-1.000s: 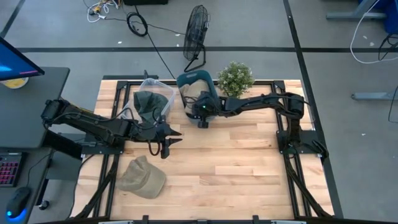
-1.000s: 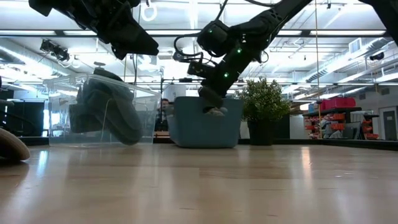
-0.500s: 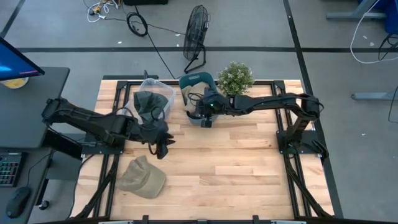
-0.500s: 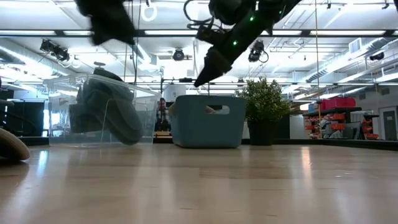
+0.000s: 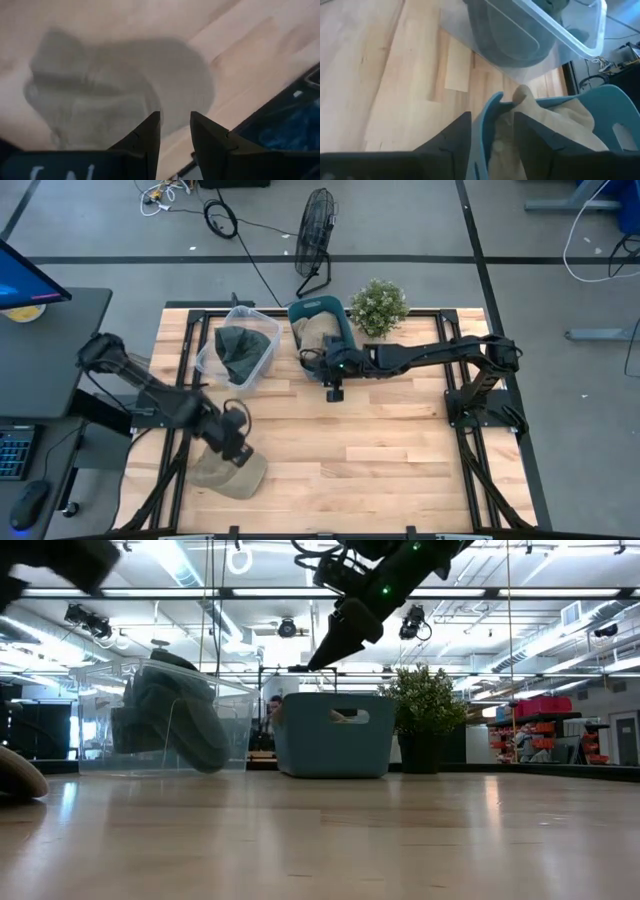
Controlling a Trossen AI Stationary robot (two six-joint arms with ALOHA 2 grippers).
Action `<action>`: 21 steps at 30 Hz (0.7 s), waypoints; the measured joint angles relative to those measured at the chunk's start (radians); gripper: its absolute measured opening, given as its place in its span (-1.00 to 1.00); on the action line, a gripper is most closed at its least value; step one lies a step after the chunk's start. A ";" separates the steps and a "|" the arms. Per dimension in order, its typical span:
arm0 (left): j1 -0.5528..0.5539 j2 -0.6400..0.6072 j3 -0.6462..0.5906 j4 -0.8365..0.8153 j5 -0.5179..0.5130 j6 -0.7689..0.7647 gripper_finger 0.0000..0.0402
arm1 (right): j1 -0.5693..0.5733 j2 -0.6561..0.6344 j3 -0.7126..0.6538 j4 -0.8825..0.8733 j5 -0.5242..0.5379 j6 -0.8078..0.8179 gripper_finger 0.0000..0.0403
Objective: Pick & Place hat
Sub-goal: Put the brown cap into the blue bin
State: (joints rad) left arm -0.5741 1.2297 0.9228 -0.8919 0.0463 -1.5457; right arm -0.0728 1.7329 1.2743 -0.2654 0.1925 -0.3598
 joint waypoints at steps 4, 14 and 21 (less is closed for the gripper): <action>-0.083 0.059 0.000 0.007 0.001 -0.155 -0.45 | 0.004 0.000 0.000 -0.006 0.000 0.001 -0.24; -0.185 0.225 0.000 0.037 0.000 -0.329 -0.45 | 0.003 0.000 0.000 -0.006 0.002 0.003 -0.24; -0.189 0.316 0.000 0.109 0.000 -0.273 -0.52 | 0.003 0.000 0.000 -0.005 0.002 -0.029 -0.24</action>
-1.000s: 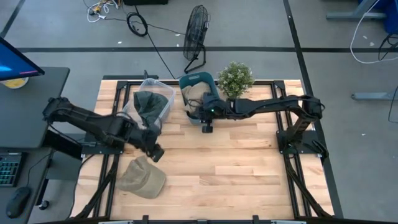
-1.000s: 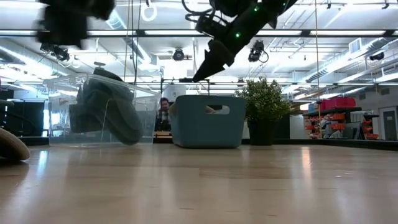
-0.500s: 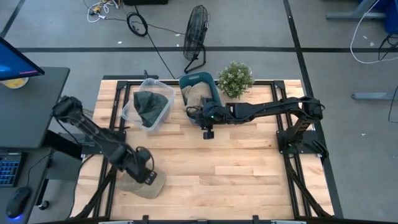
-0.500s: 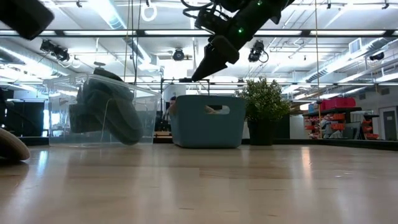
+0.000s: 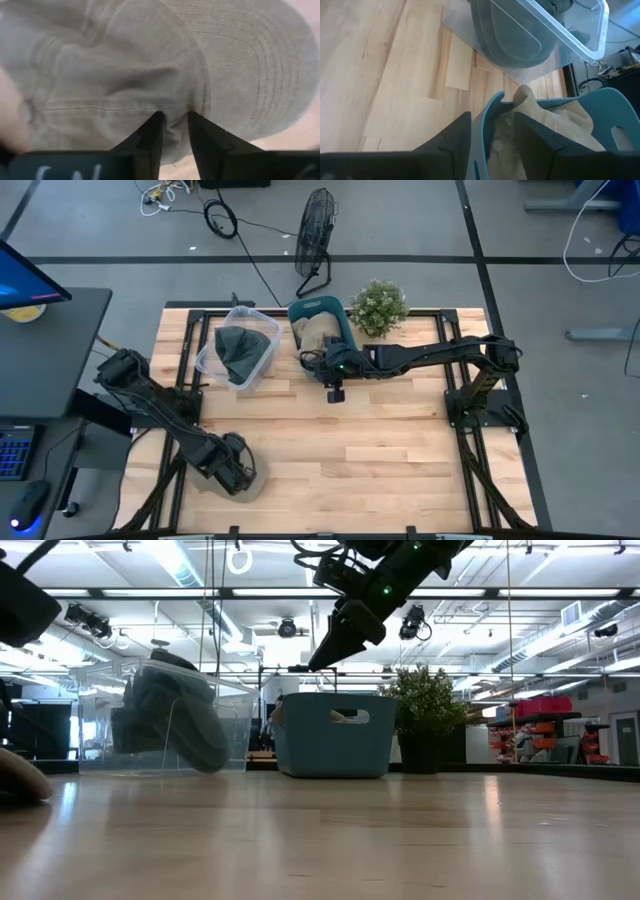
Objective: Pick & Place hat
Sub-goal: Put the brown cap into the blue bin
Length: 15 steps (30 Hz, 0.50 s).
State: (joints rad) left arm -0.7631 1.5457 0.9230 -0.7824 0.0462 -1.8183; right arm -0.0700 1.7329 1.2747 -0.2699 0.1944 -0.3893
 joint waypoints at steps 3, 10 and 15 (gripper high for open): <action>0.001 0.018 0.001 0.081 -0.006 0.073 -0.69 | 0.000 0.000 0.000 0.001 0.000 -0.033 -0.24; 0.006 0.025 0.001 0.105 -0.055 0.098 -0.96 | 0.000 0.000 0.000 0.025 -0.001 -0.073 -0.24; 0.035 0.026 0.022 0.104 -0.130 0.215 -0.97 | 0.000 0.000 0.001 0.062 -0.159 -0.073 -0.24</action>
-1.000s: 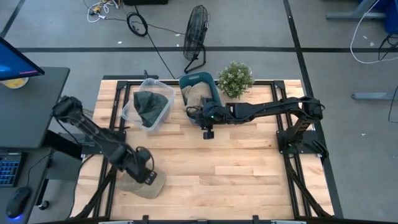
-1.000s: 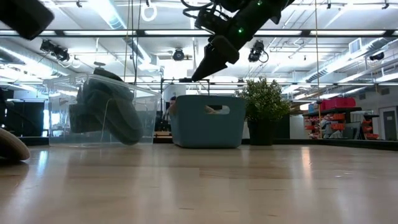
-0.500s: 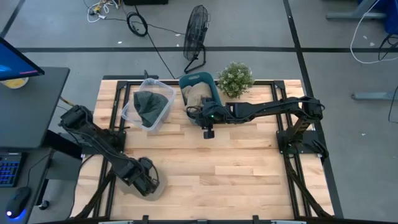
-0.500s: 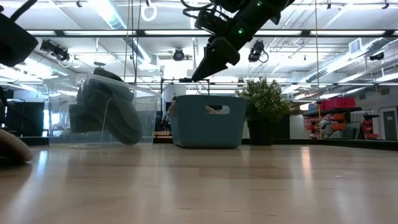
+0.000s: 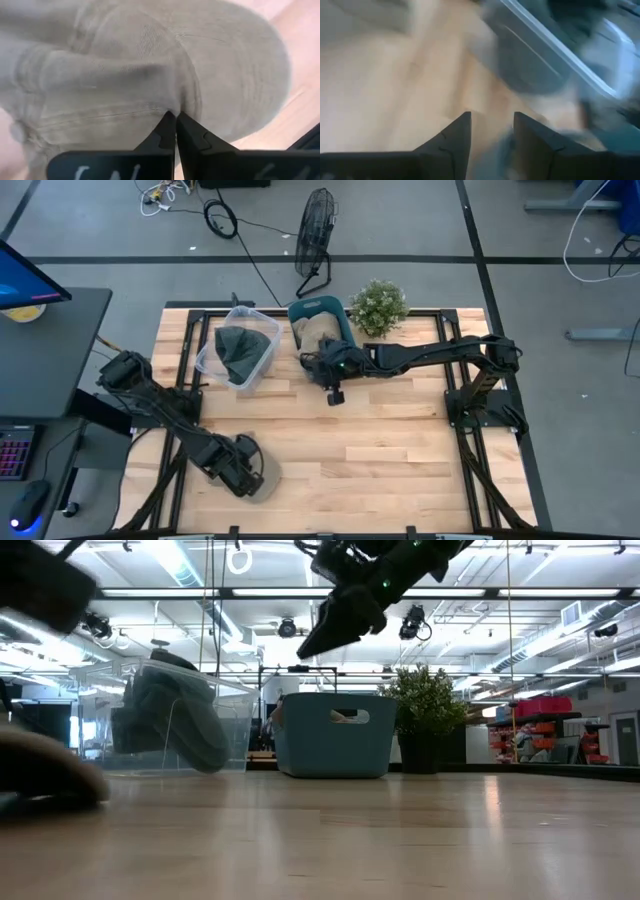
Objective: Pick & Place hat
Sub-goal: Put the brown cap into the blue bin
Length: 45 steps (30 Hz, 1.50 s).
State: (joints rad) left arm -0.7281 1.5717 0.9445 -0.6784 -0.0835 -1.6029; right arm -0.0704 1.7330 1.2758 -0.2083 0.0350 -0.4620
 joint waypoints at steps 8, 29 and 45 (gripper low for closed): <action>0.085 0.001 0.105 0.002 -0.245 0.466 -0.98 | 0.037 0.000 0.000 0.019 -0.365 -0.032 -0.24; 0.336 0.001 0.170 0.184 -0.394 1.326 -0.97 | 0.153 0.056 0.000 0.136 -0.170 -0.002 -0.24; 0.414 0.001 0.170 0.151 -0.483 1.472 -0.98 | 0.118 0.057 0.000 -0.004 -0.121 0.251 -0.24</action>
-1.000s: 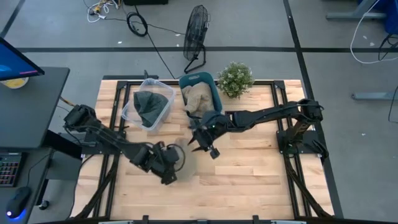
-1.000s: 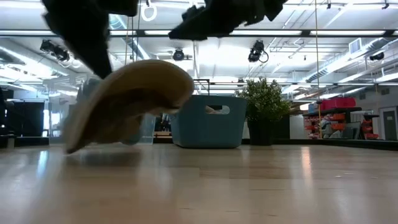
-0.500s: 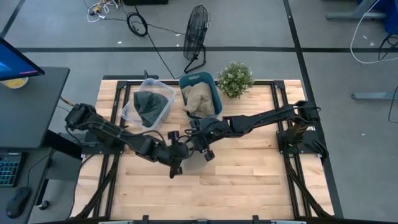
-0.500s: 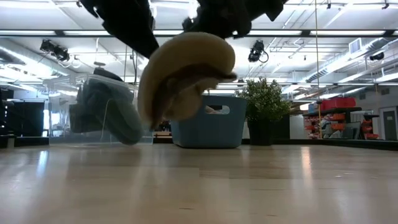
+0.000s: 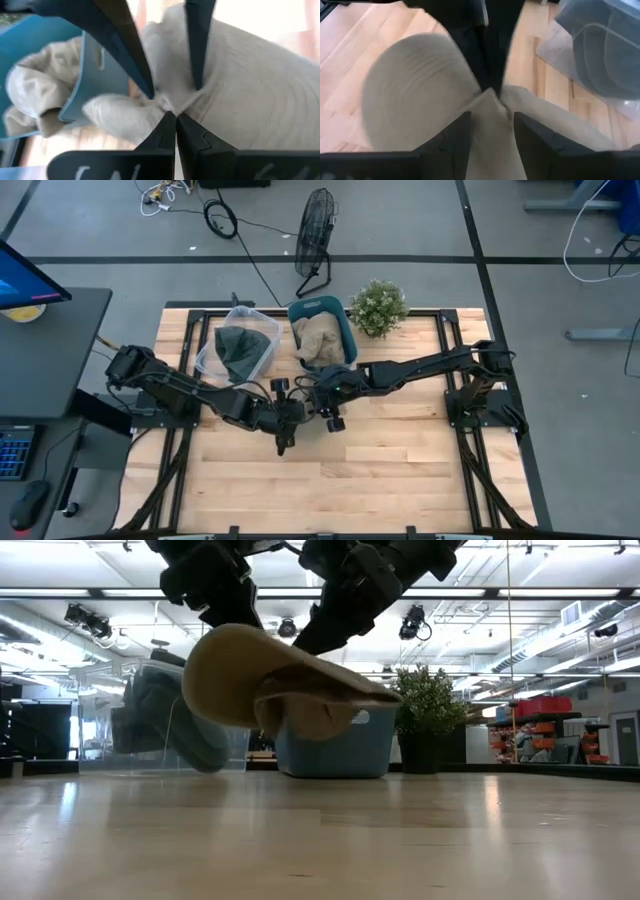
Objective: Pick & Place hat
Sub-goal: Put the brown cap into the blue bin
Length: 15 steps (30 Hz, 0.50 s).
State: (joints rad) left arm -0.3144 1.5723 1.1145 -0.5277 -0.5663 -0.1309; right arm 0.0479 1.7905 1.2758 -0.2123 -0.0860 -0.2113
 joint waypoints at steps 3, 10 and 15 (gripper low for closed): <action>0.004 0.000 0.000 0.021 -0.036 0.045 -0.98 | -0.002 0.000 0.000 -0.010 0.000 0.032 -0.24; 0.004 0.000 -0.002 0.131 -0.048 0.171 -0.98 | -0.009 -0.003 0.000 -0.025 -0.007 0.063 -0.26; 0.004 0.000 -0.002 0.124 -0.052 0.150 -0.98 | -0.010 -0.003 0.000 -0.031 -0.007 0.036 -0.55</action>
State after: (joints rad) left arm -0.3101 1.5723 1.1124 -0.4036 -0.6188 0.0189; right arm 0.0383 1.7874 1.2758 -0.2431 -0.0929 -0.1749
